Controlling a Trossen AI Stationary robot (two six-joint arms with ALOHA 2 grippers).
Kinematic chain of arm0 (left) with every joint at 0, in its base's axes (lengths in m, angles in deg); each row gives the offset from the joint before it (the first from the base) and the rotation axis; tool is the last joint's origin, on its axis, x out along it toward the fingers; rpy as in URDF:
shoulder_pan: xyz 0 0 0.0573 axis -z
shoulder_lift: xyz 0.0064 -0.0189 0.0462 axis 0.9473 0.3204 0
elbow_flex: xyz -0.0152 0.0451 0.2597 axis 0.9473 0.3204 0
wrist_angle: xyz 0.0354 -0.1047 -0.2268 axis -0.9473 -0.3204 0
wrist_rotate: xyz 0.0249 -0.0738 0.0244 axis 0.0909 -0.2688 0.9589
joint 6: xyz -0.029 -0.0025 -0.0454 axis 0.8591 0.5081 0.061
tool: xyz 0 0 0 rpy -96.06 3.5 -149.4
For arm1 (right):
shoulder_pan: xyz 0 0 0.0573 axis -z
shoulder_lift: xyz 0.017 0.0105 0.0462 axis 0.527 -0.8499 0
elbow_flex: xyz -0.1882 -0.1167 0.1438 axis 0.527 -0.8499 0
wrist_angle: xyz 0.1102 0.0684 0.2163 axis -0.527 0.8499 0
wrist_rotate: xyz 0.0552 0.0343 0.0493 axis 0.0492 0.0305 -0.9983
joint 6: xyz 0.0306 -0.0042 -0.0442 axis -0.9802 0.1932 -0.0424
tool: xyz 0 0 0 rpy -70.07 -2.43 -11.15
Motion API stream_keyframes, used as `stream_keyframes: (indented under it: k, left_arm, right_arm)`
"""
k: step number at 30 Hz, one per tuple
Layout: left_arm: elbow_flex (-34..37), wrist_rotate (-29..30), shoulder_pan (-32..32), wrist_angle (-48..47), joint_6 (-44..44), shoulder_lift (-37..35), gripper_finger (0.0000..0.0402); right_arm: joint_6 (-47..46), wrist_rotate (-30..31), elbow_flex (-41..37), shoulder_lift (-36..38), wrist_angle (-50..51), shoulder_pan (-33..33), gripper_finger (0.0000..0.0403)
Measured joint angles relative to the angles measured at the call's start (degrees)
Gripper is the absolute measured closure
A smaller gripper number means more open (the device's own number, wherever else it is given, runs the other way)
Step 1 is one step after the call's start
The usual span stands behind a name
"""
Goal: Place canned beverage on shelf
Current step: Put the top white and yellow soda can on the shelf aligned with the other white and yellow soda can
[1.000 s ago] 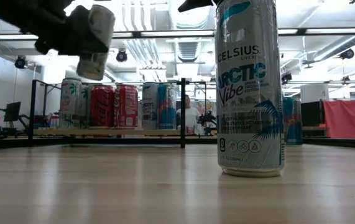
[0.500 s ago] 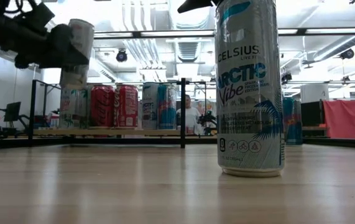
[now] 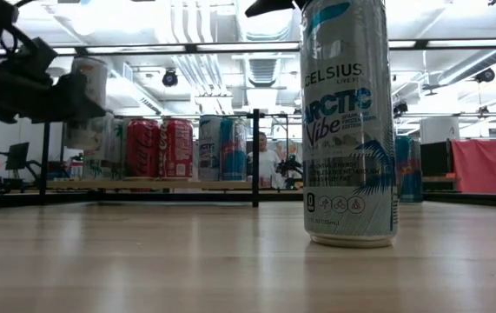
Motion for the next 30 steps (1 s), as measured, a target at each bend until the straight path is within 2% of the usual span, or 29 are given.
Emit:
stream_keyframes:
  k: [3, 6, 13, 17, 23, 30]
  left_arm:
    - [1.5, 4.0, -0.9, 0.0, 2.8, -0.4, 0.0159]
    - [2.1, 4.3, -2.5, 0.1, 5.7, -0.5, 0.0159]
    - [1.7, -5.9, -7.4, 2.5, 7.0, 0.7, 0.0159]
    - [2.6, -6.0, -11.1, 2.4, 8.4, 1.2, 0.0159]
    - [2.8, -11.5, -17.5, 2.7, 7.7, 1.4, 0.0159]
    - [2.8, -14.5, -21.9, 3.2, 6.3, 2.5, 0.0159]
  right_arm:
    - [0.0, 0.0, -0.3, 0.0, -0.3, 0.0, 0.0067]
    - [0.0, 0.0, -0.4, 0.0, -0.3, 0.0, 0.0067]
    - [0.0, 0.0, -0.6, 0.0, -1.2, 0.0, 0.0067]
    - [0.0, 0.0, -1.0, 0.0, -1.5, 0.0, 0.0067]
    - [0.0, 0.0, -1.7, 0.0, -1.5, 0.0, 0.0067]
    - [0.1, 0.0, -1.8, 0.0, -1.5, 0.0, 0.0067]
